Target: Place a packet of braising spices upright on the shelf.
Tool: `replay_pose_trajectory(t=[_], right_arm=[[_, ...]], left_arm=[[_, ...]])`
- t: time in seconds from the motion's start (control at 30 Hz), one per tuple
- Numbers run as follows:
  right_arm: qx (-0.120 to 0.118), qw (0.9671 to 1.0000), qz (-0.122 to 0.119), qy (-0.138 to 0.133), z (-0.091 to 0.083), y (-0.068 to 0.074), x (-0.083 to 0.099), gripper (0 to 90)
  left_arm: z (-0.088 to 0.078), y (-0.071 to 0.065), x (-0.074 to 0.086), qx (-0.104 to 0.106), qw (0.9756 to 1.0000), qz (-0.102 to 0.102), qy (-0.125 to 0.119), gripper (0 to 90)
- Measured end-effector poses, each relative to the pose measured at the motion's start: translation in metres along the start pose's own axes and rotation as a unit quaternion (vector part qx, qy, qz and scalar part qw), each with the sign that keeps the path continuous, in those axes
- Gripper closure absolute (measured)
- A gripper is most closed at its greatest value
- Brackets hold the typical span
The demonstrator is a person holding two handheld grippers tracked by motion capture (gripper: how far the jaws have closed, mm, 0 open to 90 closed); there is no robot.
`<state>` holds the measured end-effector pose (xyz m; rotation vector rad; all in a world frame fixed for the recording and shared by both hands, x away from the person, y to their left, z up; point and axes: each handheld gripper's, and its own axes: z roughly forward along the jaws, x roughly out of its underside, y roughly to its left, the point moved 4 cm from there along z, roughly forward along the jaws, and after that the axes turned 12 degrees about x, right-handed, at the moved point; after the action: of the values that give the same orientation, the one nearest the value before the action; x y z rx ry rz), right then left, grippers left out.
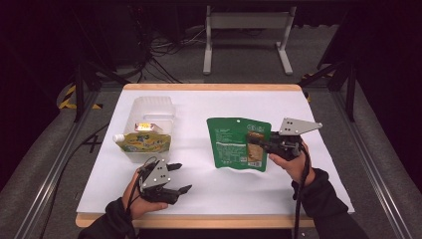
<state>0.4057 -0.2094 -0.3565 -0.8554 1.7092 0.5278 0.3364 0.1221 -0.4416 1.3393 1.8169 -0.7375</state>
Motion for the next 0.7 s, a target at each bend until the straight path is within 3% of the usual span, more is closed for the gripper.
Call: replay_pose_trajectory(t=[0.07,0.13,0.37,0.57,0.7], right_arm=[[0.0,1.0,-0.001,-0.003,0.003,0.0,-0.003,89.4],[0.007,1.0,-0.002,-0.004,0.006,-0.001,-0.006,89.4],[0.028,0.9995,-0.008,-0.009,0.024,-0.004,-0.017,89.3],[0.026,0.9992,0.005,-0.03,0.049,-0.006,-0.032,89.3],[0.025,0.999,0.009,-0.036,0.067,-0.008,-0.039,89.4]], left_arm=[[-0.009,0.003,0.011,-0.011,0.9998,-0.015,-0.004,24.1],[-0.015,0.005,0.018,-0.024,0.9996,-0.016,0.003,22.7],[-0.03,0.009,0.039,-0.046,0.9978,-0.048,0.002,16.9],[-0.037,0.014,0.049,-0.067,0.9953,-0.07,-0.009,11.2],[-0.037,0.013,0.052,-0.065,0.9951,-0.074,-0.008,11.2]])
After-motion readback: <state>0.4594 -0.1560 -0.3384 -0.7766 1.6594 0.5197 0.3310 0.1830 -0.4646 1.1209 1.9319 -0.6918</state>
